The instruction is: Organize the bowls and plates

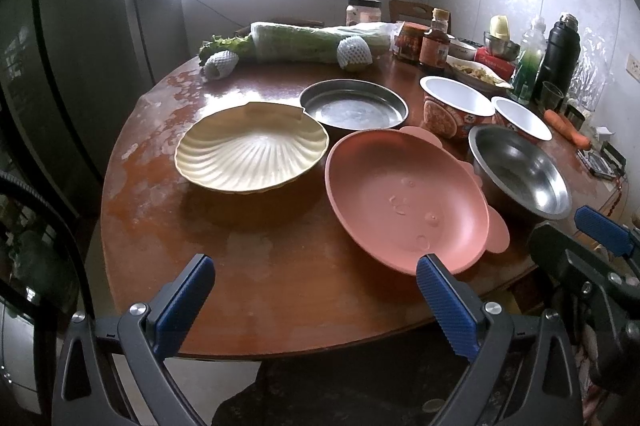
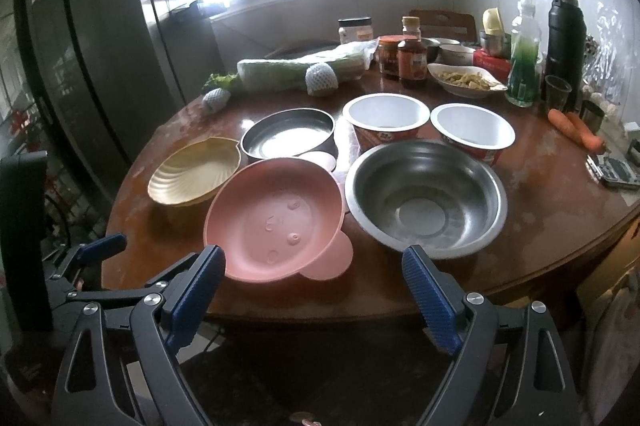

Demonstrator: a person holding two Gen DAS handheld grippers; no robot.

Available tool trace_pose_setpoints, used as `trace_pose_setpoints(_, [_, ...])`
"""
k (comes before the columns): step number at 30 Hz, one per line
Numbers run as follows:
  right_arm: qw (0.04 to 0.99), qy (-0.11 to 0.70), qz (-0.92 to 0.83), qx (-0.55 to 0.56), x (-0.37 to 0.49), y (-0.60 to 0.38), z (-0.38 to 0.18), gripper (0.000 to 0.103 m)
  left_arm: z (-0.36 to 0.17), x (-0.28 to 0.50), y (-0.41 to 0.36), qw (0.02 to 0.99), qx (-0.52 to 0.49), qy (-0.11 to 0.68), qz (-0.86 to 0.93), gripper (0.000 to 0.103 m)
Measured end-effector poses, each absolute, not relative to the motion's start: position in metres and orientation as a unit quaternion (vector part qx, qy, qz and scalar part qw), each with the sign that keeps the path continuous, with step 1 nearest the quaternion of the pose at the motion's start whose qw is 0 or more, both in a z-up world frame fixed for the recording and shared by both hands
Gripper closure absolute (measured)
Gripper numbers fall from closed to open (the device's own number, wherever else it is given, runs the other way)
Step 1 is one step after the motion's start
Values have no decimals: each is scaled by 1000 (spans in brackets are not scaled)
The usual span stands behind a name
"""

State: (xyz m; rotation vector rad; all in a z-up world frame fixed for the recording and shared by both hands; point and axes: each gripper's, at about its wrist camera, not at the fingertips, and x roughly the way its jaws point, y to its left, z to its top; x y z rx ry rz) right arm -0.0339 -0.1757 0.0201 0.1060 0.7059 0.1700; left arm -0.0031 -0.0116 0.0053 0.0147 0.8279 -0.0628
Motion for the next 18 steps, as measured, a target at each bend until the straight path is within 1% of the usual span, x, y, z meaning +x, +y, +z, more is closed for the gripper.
trace_pose_setpoints(18, [934,344,79,47,-29,-177,23,12,5,-3,-8,916,4,400,-30,1])
